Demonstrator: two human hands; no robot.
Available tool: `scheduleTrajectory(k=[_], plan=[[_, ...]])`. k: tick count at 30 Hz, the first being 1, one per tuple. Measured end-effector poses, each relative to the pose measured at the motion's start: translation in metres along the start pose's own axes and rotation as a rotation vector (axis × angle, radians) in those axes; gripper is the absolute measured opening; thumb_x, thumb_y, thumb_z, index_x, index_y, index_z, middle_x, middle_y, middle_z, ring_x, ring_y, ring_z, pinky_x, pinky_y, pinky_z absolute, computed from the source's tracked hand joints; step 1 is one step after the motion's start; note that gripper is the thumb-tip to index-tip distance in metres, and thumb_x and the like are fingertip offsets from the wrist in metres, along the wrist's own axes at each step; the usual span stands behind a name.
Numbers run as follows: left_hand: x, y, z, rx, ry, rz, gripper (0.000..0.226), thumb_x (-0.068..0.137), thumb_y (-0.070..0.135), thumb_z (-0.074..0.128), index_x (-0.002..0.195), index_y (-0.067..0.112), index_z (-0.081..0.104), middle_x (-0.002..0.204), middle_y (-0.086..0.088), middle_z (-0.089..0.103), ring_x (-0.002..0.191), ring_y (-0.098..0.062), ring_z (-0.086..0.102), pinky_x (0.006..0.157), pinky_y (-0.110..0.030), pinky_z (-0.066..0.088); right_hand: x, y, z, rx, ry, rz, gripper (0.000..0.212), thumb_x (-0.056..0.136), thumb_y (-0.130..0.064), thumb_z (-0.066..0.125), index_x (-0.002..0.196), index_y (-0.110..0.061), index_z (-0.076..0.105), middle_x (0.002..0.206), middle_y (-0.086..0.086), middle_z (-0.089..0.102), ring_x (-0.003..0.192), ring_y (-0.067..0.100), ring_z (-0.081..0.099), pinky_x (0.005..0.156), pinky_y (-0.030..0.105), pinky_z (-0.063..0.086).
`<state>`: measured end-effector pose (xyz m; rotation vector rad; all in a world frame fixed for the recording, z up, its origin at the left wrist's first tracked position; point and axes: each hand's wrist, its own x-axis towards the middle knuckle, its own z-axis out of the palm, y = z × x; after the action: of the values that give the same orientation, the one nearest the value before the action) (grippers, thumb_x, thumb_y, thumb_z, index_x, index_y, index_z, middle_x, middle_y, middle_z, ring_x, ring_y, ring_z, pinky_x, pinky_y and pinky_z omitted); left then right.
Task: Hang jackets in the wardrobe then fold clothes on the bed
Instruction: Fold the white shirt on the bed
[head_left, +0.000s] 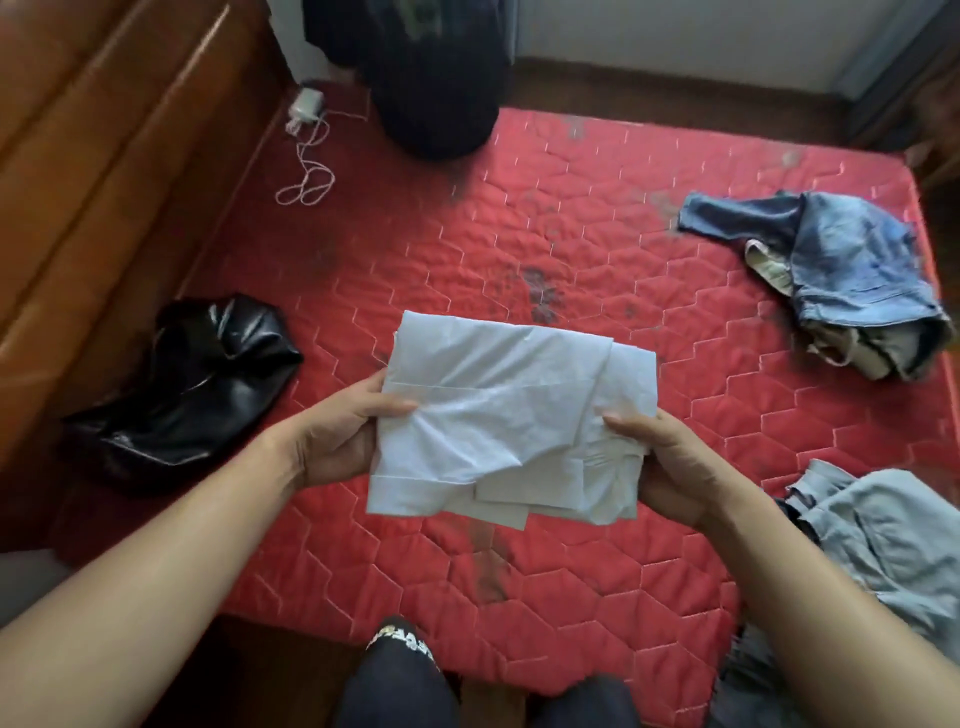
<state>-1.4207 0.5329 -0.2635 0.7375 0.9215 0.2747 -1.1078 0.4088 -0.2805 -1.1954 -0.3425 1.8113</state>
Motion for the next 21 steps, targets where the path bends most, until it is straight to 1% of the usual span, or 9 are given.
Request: scheduleTrajectory(k=[2,4,5,8,10,11,16,18,21], plan=[[-0.04,0.013,0.009,-0.04,0.03,0.027,0.06,0.087,0.003,0.063,0.144,0.018,0.05,0.141,-0.015,0.059,0.126,-0.035,0.059,0.098,-0.047,0.055,-0.022,-0.017,0.025,0.003,-0.022,0.001,0.042,0.098,-0.007,0.054,0.139,0.0,0.055,0.134,0.025,0.062,0.115,0.04,0.065,0.097,0.052,0.055],[-0.076,0.019,0.019,-0.071,0.055,0.051,0.061,0.084,0.008,0.064,0.143,0.018,0.051,0.139,-0.015,0.061,0.122,-0.034,0.062,0.095,-0.046,0.057,-0.042,-0.031,0.046,-0.018,-0.068,0.001,0.043,0.098,-0.01,0.056,0.14,-0.001,0.055,0.137,0.027,0.059,0.118,0.043,0.062,0.099,0.055,0.053],[-0.093,0.018,0.023,-0.086,0.065,0.062,0.061,0.084,0.009,0.064,0.144,0.018,0.051,0.139,-0.015,0.061,0.122,-0.034,0.062,0.096,-0.047,0.056,-0.052,-0.038,0.056,-0.029,-0.104,0.001,0.043,0.098,-0.011,0.056,0.14,-0.001,0.055,0.138,0.028,0.058,0.118,0.044,0.062,0.098,0.056,0.053],[-0.138,0.004,0.029,-0.15,0.084,0.121,0.054,0.093,0.009,0.06,0.145,0.019,0.051,0.144,-0.017,0.057,0.132,-0.039,0.054,0.11,-0.056,0.044,-0.074,-0.051,0.082,-0.063,-0.206,0.023,0.04,0.099,-0.012,0.053,0.137,0.0,0.058,0.132,0.029,0.061,0.109,0.042,0.067,0.093,0.055,0.056],[-0.169,-0.01,0.029,-0.197,0.12,0.163,0.048,0.099,0.008,0.053,0.146,0.018,0.051,0.146,-0.018,0.054,0.135,-0.041,0.05,0.116,-0.061,0.033,-0.082,-0.054,0.101,-0.125,-0.277,0.039,0.037,0.099,-0.011,0.052,0.134,-0.001,0.061,0.131,0.029,0.062,0.11,0.043,0.066,0.096,0.057,0.054],[-0.186,-0.019,0.029,-0.222,0.135,0.187,0.047,0.1,0.008,0.052,0.146,0.018,0.051,0.147,-0.018,0.053,0.136,-0.042,0.049,0.117,-0.062,0.031,-0.084,-0.053,0.111,-0.154,-0.313,0.054,0.037,0.099,-0.01,0.052,0.133,-0.002,0.062,0.131,0.028,0.063,0.111,0.043,0.066,0.097,0.059,0.053],[-0.279,-0.065,0.027,-0.382,0.3,0.355,0.054,0.097,0.005,0.056,0.147,0.025,0.049,0.146,-0.018,0.054,0.134,-0.041,0.051,0.111,-0.06,0.041,-0.077,-0.034,0.179,-0.289,-0.498,0.172,0.038,0.098,-0.01,0.056,0.135,0.0,0.06,0.136,0.032,0.058,0.117,0.045,0.062,0.097,0.059,0.051],[-0.321,-0.09,0.025,-0.445,0.373,0.415,0.058,0.094,0.006,0.059,0.148,0.026,0.048,0.147,-0.018,0.053,0.135,-0.041,0.051,0.112,-0.061,0.038,-0.074,-0.016,0.215,-0.355,-0.586,0.222,0.043,0.096,-0.012,0.06,0.137,0.001,0.057,0.139,0.034,0.054,0.121,0.048,0.059,0.099,0.061,0.05],[-0.385,-0.133,0.024,-0.544,0.509,0.507,0.061,0.093,0.006,0.062,0.148,0.028,0.048,0.148,-0.017,0.052,0.137,-0.041,0.049,0.116,-0.062,0.032,-0.075,0.018,0.275,-0.452,-0.73,0.295,0.047,0.097,-0.016,0.06,0.14,0.002,0.054,0.141,0.036,0.051,0.13,0.055,0.049,0.106,0.066,0.043]])
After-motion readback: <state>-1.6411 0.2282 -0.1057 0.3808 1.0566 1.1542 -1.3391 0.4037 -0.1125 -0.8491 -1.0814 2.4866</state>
